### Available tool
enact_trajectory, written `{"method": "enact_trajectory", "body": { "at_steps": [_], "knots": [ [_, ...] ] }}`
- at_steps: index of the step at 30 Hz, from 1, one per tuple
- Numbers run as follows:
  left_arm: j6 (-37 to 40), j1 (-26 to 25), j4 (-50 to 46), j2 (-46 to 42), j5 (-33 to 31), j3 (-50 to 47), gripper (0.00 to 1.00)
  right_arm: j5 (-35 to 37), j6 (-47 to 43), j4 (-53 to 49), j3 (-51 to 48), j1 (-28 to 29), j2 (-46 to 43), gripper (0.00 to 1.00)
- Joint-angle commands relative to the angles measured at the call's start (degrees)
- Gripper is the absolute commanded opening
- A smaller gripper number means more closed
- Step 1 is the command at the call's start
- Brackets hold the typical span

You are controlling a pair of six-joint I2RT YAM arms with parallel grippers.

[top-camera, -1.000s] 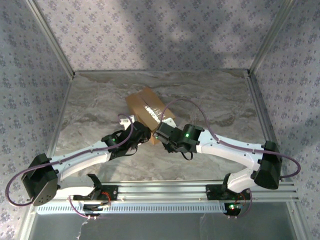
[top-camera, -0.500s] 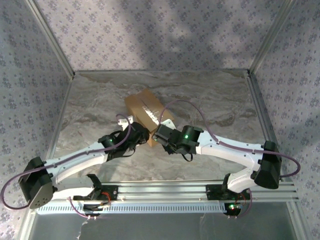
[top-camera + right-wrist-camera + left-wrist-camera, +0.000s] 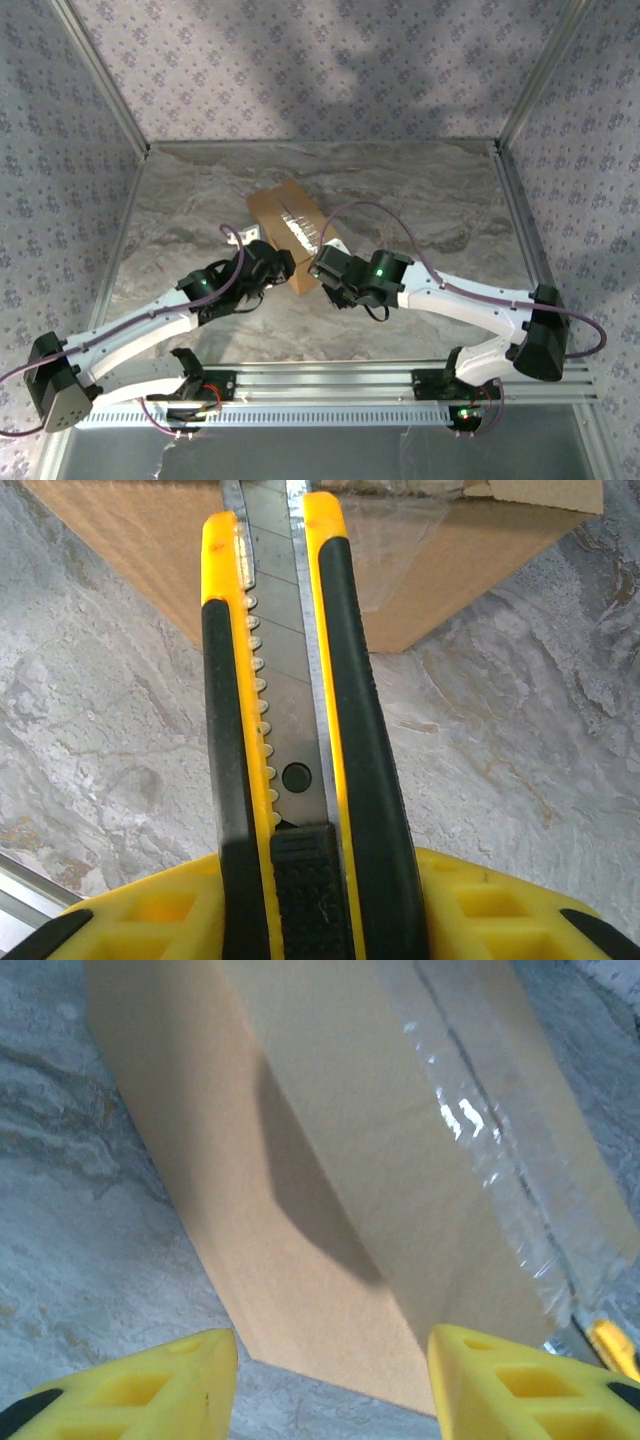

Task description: Unpack the express box

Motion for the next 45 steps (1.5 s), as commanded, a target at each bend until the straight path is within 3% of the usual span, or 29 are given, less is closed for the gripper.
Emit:
{"method": "enact_trajectory", "body": {
  "at_steps": [1, 10, 20, 45],
  "knots": [
    [4.34, 2.99, 0.33, 0.52, 2.14, 5.11, 0.54, 0.33, -1.4, -0.95, -0.35, -0.29, -1.88, 0.0],
    [13.3, 8.02, 1.27, 11.77, 6.83, 17.39, 0.54, 0.26, -1.4, -1.01, 0.01, 0.21, -2.28, 0.0],
    [13.08, 11.59, 2.84, 22.32, 7.34, 23.08, 0.51, 1.09, -0.44, -2.59, 0.62, 1.64, -1.51, 0.0],
    [10.71, 13.5, 3.91, 26.43, 5.15, 23.6, 0.51, 2.56, 1.54, -6.38, 1.16, 6.79, -2.46, 0.0]
  ]
}}
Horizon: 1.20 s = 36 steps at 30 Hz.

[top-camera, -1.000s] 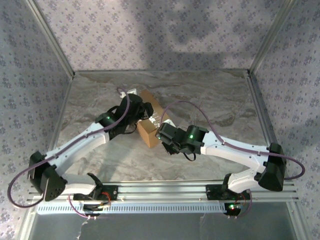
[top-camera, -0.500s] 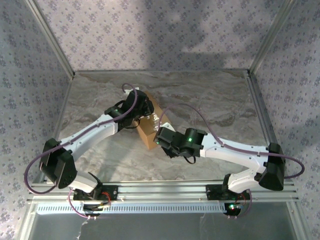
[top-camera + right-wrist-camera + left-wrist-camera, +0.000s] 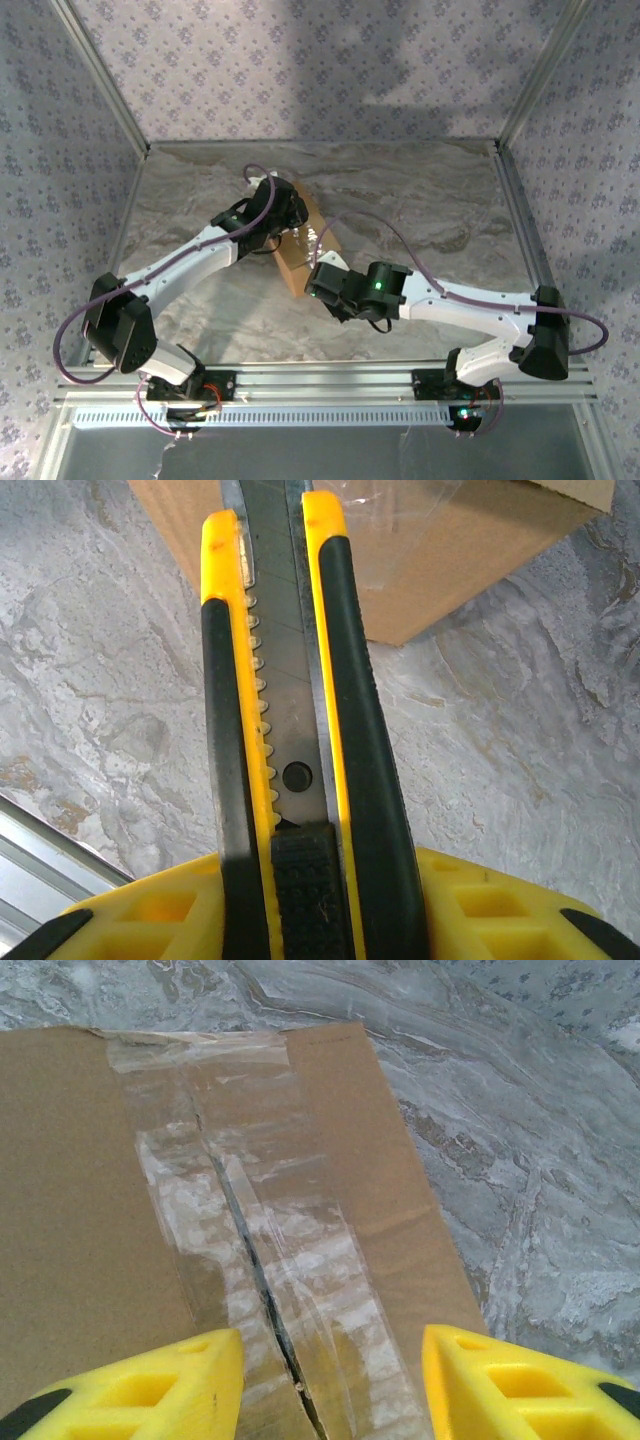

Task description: Unpack the express box

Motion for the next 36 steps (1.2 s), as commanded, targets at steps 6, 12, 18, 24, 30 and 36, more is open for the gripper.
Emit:
{"method": "enact_trajectory", "body": {
  "at_steps": [6, 12, 18, 24, 30, 36],
  "knots": [
    [1.82, 0.51, 1.58, -0.23, -1.13, 1.4, 0.51, -0.51, 2.35, -3.5, -0.14, 1.13, -3.54, 0.0],
    [3.54, 0.56, 1.23, -0.58, -1.33, 2.3, 0.51, -1.04, 3.41, -4.03, -0.87, 1.25, -4.96, 0.0],
    [4.17, 0.52, 1.34, -2.55, -0.4, 2.62, 0.51, -1.92, 5.76, -4.71, -3.86, 1.05, -7.88, 0.0],
    [5.0, 0.51, -0.88, -7.74, -1.33, 3.09, 0.52, -3.45, 6.87, -3.34, -6.21, -2.87, -12.99, 0.0],
    [5.51, 3.12, -5.15, -13.8, 0.05, 1.02, 0.53, -5.47, 4.32, -0.52, -6.4, -10.74, -18.07, 0.0],
    [4.16, 9.25, -5.55, -18.51, 5.83, -6.5, 0.54, -13.67, -0.2, 10.26, -9.33, -25.18, -19.16, 0.0]
  ]
}}
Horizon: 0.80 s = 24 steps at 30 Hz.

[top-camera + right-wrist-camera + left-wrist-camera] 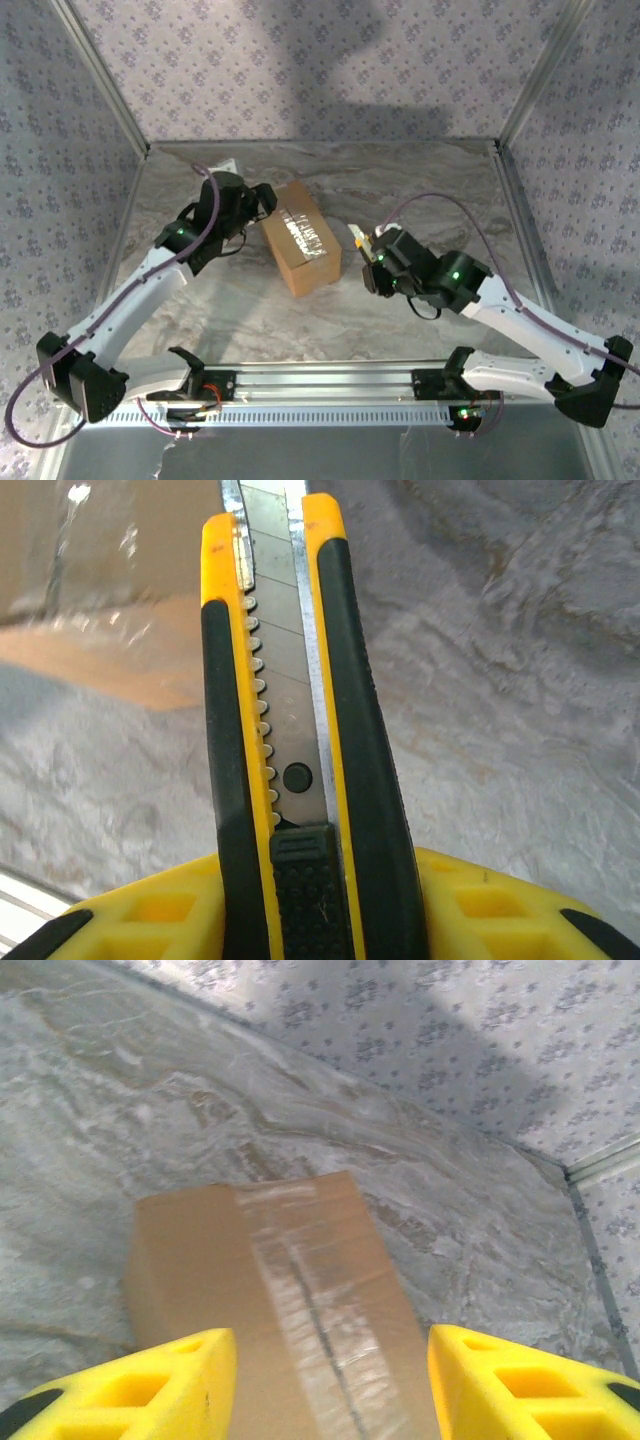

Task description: Unpack the express box

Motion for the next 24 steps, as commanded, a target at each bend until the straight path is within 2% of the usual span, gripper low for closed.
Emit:
{"method": "enact_trajectory", "body": {
  "at_steps": [1, 6, 11, 18, 24],
  "knots": [
    [-0.33, 2.99, -2.53, -0.71, 4.09, -3.87, 0.54, -5.86, -3.96, 8.99, -2.36, -7.51, 0.77, 0.0],
    [-2.55, 5.46, -3.37, 1.47, 6.34, -4.89, 0.53, -11.87, -6.05, 17.07, -2.72, -18.1, 3.97, 0.0],
    [-4.12, 5.69, -0.78, 1.8, 4.92, -7.61, 0.53, -14.37, -8.03, 21.11, 0.04, -22.28, 7.95, 0.0],
    [-4.46, 7.18, 0.06, 6.13, 6.43, -6.01, 0.53, -18.64, -7.14, 28.72, 0.58, -22.65, 14.52, 0.0],
    [-3.67, 7.31, 2.13, 9.0, 7.56, -4.15, 0.53, -15.77, -6.61, 31.79, 2.41, -19.1, 20.03, 0.0]
  ]
}}
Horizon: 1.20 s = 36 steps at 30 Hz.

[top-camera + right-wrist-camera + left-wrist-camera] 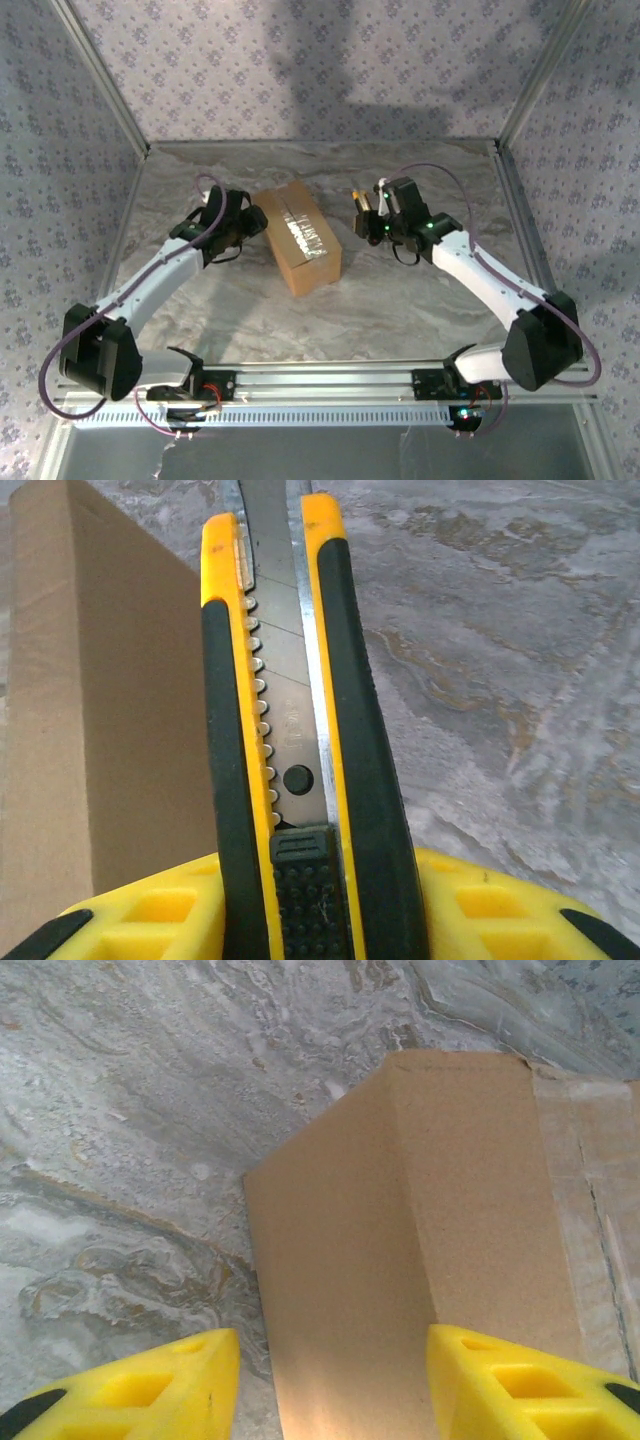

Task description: Unpack the express box

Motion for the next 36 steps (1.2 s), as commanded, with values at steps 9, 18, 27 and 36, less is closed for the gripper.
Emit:
{"method": "enact_trajectory", "body": {
  "at_steps": [9, 18, 27, 36],
  "knots": [
    [-0.87, -0.55, 4.56, 3.69, 3.53, 3.63, 0.52, 3.98, 3.17, 5.67, 2.06, 6.67, 3.85, 0.0],
    [-0.87, -1.79, 4.46, 5.96, 2.97, 4.41, 0.52, 12.81, 12.16, 8.13, -3.52, 13.41, -0.28, 0.0],
    [-0.23, -1.89, 3.97, 9.29, 3.86, 7.52, 0.52, 20.4, 18.55, 8.69, -7.76, 20.07, -5.5, 0.0],
    [0.28, -2.19, 4.43, 10.82, 3.72, 9.17, 0.52, 26.5, 22.97, 7.63, -8.96, 26.64, -5.84, 0.0]
  ]
}}
